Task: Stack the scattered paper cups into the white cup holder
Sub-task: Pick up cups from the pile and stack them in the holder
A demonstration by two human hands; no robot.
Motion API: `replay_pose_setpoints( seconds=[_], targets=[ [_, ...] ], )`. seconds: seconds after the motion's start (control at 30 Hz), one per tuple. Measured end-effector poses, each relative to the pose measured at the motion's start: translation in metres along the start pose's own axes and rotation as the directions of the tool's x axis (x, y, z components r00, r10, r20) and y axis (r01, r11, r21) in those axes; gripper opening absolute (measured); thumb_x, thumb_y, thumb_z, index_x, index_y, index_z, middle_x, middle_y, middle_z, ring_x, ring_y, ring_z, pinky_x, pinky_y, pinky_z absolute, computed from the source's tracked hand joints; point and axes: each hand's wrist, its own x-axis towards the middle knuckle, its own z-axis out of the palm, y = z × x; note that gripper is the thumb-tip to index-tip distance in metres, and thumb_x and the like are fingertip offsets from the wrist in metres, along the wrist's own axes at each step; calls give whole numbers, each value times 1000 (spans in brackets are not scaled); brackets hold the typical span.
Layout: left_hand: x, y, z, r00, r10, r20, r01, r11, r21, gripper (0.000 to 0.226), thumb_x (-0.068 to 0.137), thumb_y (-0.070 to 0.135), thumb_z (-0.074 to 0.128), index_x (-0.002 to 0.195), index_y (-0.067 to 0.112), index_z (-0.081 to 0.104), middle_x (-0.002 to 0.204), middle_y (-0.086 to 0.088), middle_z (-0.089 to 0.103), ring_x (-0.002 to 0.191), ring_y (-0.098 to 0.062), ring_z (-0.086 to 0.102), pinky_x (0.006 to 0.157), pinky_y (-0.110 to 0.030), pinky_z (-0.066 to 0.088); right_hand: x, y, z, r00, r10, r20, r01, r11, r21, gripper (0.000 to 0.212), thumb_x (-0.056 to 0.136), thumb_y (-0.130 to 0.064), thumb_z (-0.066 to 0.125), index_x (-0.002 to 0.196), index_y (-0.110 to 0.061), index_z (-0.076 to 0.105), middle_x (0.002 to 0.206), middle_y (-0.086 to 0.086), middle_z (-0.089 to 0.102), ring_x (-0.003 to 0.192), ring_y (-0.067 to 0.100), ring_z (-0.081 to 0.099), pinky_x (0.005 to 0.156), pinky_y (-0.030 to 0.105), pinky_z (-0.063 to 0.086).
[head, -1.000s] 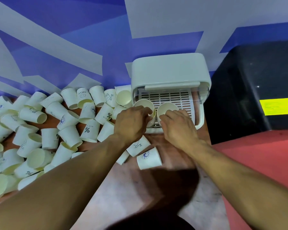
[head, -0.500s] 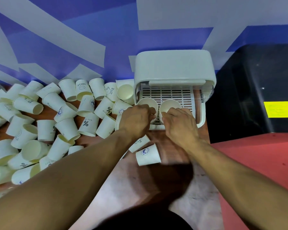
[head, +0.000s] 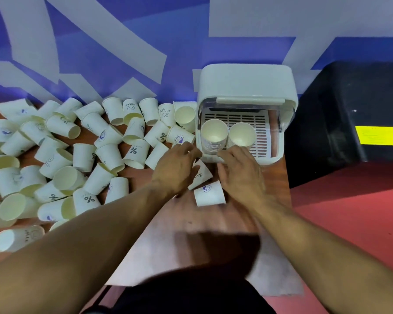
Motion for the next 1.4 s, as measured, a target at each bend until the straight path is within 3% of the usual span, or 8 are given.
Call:
replay_pose_setpoints(
  seconds=[0.2, 0.37, 0.6, 0.7, 0.83, 1.13, 1.3, 1.4],
  targets=[
    [-23, -7, 12, 962, -158, 224, 166, 986, -16, 43, 90, 33, 61, 131, 23, 54, 124, -3, 53, 106, -27, 59, 80, -38, 51, -34, -15, 16, 979, 180, 93, -184, 982, 43, 22, 78, -13, 68, 100, -10, 69, 92, 6, 61, 84, 28, 58, 69, 37, 52],
    [-23, -10, 24, 957, -119, 264, 128, 992, -15, 43, 91, 29, 60, 133, 23, 53, 132, -3, 50, 113, -28, 54, 88, -40, 50, -45, -19, 26, 886, 406, 226, -419, 908, 13, 30, 82, -22, 66, 111, -13, 65, 104, 4, 60, 98, 26, 56, 80, 34, 49],
    [-3, -12, 42, 950, -90, 300, 107, 993, -41, 56, 89, 21, 60, 142, 28, 43, 145, -7, 36, 120, -32, 48, 98, -45, 45, -49, -21, 43, 737, 603, 304, -633, 774, -1, 39, 80, -28, 67, 117, -20, 58, 111, 3, 57, 100, 29, 59, 77, 37, 50],
    [6, -15, 53, 942, -85, 324, 94, 996, -12, 64, 85, 14, 61, 142, 31, 39, 147, -4, 31, 115, -32, 51, 93, -46, 49, -50, -19, 50, 705, 633, 321, -669, 743, 2, 37, 80, -27, 67, 115, -21, 56, 109, 2, 61, 99, 29, 59, 78, 35, 48],
    [15, -18, 62, 945, -37, 325, 40, 999, -3, 64, 80, 10, 64, 137, 30, 41, 142, 4, 37, 103, -27, 58, 71, -32, 43, -52, -12, 56, 625, 680, 384, -721, 691, -49, 38, 84, -31, 63, 119, -23, 54, 110, 2, 67, 102, 30, 61, 82, 34, 48],
    [22, -3, 50, 938, 46, 343, -30, 998, -50, 32, 84, 13, 61, 114, 21, 51, 124, 3, 51, 96, -25, 60, 65, -32, 39, -59, 2, 56, 600, 649, 468, -725, 688, -26, 22, 83, -32, 66, 103, -24, 63, 104, -6, 69, 99, 24, 62, 80, 29, 46],
    [16, 6, 37, 958, 82, 274, -112, 989, 96, 20, 89, 23, 58, 109, 23, 57, 112, 0, 62, 98, -24, 52, 72, -32, 36, -63, -1, 42, 707, 588, 393, -654, 755, 47, 26, 82, -25, 65, 108, -23, 64, 112, -6, 69, 101, 24, 64, 82, 29, 50],
    [13, 10, 28, 974, 86, 210, -124, 977, 174, 25, 92, 30, 54, 116, 25, 60, 112, 1, 64, 105, -25, 45, 82, -34, 33, -65, -7, 32, 773, 537, 338, -577, 816, 22, 27, 82, -25, 63, 109, -22, 63, 103, 0, 72, 93, 30, 64, 75, 33, 51]
  ],
)
